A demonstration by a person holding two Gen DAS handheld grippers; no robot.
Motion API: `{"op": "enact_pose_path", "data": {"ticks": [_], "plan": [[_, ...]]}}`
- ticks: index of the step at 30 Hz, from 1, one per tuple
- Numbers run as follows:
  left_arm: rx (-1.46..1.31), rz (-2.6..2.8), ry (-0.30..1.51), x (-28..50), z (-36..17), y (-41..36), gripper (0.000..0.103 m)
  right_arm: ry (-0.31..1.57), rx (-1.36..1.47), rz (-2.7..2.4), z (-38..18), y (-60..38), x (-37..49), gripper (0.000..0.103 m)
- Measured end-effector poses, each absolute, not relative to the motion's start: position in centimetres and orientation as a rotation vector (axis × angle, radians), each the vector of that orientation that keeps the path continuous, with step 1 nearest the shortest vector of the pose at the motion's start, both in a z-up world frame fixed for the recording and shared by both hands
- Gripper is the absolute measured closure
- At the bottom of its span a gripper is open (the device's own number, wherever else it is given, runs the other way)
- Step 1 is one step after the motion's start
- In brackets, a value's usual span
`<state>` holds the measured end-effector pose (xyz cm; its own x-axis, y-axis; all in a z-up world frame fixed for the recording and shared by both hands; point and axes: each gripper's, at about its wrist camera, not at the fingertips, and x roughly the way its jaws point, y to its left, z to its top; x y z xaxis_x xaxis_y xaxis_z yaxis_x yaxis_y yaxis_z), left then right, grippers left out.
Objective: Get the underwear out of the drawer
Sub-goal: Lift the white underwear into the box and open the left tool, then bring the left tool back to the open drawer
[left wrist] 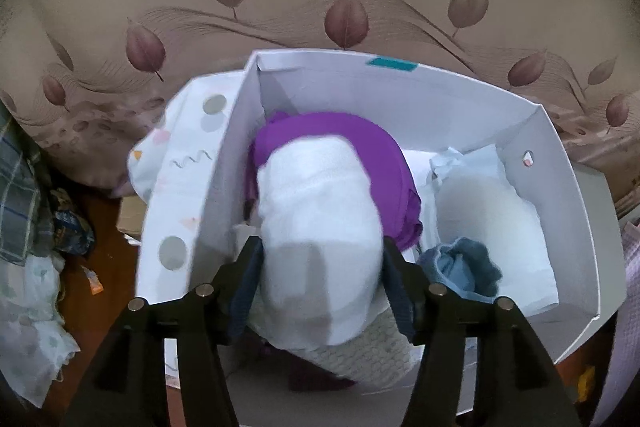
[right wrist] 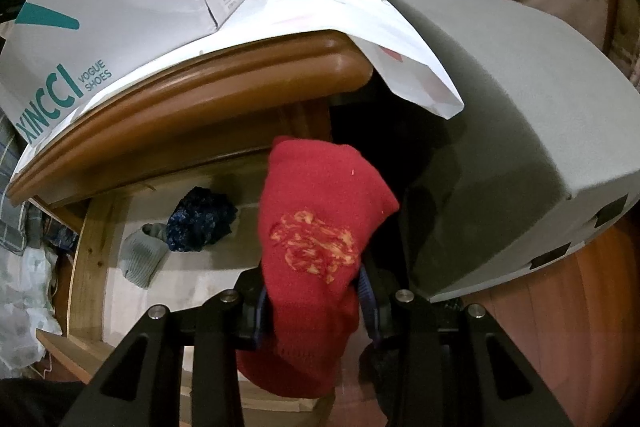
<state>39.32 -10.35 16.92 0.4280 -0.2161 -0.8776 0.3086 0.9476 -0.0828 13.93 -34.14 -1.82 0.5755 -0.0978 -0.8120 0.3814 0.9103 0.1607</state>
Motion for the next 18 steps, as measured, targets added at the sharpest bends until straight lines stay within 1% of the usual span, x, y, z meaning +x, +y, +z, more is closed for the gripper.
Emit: {"op": "enact_pose_path", "data": {"ticks": [5, 7, 10, 12, 13, 14, 18], "plan": [[0.122, -0.312, 1.046, 38.9, 17.0, -10.5, 0.037, 0.914, 0.343, -0.294, -1.8, -34.3, 13.8, 0.066], [0.109, -0.310, 1.037, 38.8, 17.3, -10.1, 0.037, 0.914, 0.342, -0.294, -1.7, -34.3, 13.8, 0.066], [0.078, -0.326, 1.022, 38.5, 18.0, -9.4, 0.032, 0.913, 0.341, -0.292, -1.8, -34.3, 13.8, 0.066], [0.060, -0.341, 1.016, 38.3, 18.4, -9.1, 0.024, 0.911, 0.334, -0.292, -1.7, -34.2, 13.8, 0.066], [0.053, -0.336, 1.007, 38.1, 18.8, -8.9, 0.022, 0.911, 0.330, -0.293, -1.8, -34.2, 13.9, 0.066], [0.049, -0.338, 0.999, 37.9, 19.0, -8.8, 0.021, 0.911, 0.329, -0.293, -1.8, -34.2, 14.0, 0.066], [0.058, -0.352, 0.975, 37.1, 20.4, -8.5, 0.020, 0.913, 0.329, -0.293, -1.9, -34.2, 14.0, 0.066]]}}
